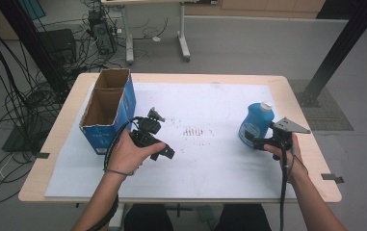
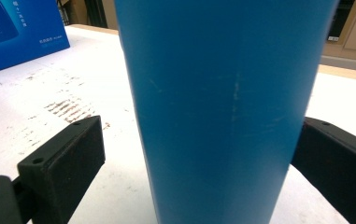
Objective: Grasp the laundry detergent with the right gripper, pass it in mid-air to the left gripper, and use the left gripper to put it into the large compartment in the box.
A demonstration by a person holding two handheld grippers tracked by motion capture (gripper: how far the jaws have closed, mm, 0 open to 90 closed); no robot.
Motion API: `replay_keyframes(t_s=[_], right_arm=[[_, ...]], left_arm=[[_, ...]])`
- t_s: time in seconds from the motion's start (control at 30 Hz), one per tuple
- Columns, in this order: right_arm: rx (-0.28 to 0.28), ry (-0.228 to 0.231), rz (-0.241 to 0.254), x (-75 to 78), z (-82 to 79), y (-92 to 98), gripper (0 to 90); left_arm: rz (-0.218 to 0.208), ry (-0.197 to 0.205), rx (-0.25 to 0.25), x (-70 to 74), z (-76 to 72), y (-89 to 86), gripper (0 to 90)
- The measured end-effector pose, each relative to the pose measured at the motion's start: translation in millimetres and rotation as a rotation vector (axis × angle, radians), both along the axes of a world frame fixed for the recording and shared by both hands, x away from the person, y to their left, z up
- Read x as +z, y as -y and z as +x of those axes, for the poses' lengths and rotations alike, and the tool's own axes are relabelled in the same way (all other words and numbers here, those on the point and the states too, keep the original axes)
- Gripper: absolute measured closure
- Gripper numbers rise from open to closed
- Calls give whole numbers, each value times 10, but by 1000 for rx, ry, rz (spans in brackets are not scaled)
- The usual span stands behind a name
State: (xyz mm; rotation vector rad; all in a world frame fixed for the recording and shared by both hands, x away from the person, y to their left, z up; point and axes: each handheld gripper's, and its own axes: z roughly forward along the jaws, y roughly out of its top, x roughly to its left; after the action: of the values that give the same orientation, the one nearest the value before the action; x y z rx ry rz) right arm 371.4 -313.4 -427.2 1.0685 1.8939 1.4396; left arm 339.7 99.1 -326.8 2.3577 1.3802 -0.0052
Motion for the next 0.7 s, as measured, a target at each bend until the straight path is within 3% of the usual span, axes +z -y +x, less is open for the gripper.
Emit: replay_keyframes(t_s=[0.7], right_arm=[[3, 5, 12, 8, -5, 1, 33]], left_arm=[[10, 4, 17, 37, -6, -12, 115]])
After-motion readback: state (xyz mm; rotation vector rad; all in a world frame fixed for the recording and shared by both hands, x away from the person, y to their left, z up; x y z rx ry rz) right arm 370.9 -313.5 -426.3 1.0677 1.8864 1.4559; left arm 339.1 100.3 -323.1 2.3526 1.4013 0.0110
